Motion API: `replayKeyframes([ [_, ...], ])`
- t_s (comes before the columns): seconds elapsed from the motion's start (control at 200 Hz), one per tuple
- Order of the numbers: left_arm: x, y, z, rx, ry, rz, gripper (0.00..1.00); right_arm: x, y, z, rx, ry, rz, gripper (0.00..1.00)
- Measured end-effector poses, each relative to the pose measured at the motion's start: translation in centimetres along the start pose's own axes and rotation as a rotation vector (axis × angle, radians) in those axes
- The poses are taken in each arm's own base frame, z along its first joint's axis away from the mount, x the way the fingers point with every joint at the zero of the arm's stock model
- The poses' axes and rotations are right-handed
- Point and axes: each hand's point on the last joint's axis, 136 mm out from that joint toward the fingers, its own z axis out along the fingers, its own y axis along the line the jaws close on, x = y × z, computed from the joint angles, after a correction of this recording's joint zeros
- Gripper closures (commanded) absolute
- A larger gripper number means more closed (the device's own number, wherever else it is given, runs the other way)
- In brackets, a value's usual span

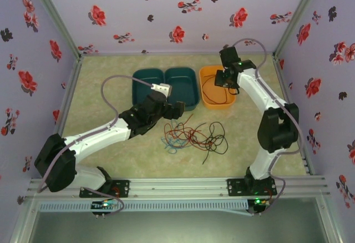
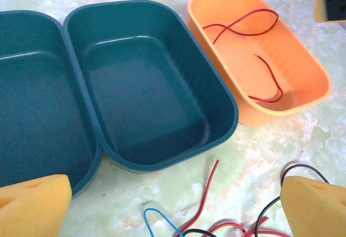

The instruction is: Untangle the cables

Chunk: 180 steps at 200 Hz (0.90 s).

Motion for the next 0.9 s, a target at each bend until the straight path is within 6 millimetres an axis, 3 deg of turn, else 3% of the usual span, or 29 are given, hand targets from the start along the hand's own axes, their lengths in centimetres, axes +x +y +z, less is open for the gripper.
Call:
replayKeyframes([
  [0.14,0.7,0.9,0.2,-0.035,0.009,-0.03,0.0,1.4,0.5,-2.1,-0.024,-0.049,-0.017,0.54],
  [0.375,3.2,4.9,0.0,-0.144,0.068,-0.171,0.01,8.5,4.6,-4.4,-0.128,-0.037,-0.13,0.55],
  [0.495,5.6,8.3,-1.4,-0.212,0.084,-0.295,0.01,11.8,7.1,-5.2,-0.195,-0.021,-0.187,0.56],
  [0.69,9.1,13.7,-4.3,-0.322,0.043,-0.507,0.0,15.6,12.2,-6.1,-0.297,0.002,-0.296,0.55],
  [0.9,9.9,16.3,-6.8,-0.358,-0.068,-0.654,0.0,20.0,17.2,-4.5,-0.342,0.092,-0.426,0.54],
])
